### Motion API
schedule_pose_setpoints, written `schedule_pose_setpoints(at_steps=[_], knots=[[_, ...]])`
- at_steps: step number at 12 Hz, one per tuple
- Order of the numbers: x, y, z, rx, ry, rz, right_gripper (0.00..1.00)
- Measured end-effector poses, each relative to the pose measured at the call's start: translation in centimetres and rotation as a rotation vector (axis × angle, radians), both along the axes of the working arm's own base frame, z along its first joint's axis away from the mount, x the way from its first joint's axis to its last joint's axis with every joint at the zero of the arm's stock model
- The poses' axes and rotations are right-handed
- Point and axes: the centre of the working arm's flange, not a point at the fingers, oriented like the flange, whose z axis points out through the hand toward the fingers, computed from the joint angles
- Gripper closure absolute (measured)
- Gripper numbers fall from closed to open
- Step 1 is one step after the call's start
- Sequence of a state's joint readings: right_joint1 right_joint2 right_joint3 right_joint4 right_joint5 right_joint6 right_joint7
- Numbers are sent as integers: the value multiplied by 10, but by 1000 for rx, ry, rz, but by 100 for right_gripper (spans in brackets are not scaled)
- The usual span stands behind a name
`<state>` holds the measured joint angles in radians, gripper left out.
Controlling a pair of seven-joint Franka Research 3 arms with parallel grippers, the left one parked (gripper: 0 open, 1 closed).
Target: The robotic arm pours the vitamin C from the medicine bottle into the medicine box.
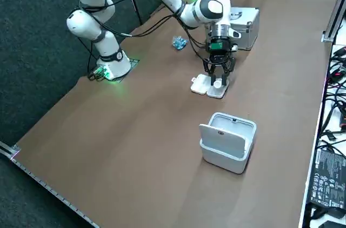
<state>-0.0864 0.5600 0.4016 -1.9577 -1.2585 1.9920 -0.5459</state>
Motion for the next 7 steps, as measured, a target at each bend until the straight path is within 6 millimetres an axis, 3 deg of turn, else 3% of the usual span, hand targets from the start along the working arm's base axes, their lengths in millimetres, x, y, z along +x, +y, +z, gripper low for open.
schedule_pose_setpoints(at_steps=[4, 7], knots=[[3, -5, 3, 42, -4, -55, 57], [10, -8, 17, 141, -3, -116, 57]])
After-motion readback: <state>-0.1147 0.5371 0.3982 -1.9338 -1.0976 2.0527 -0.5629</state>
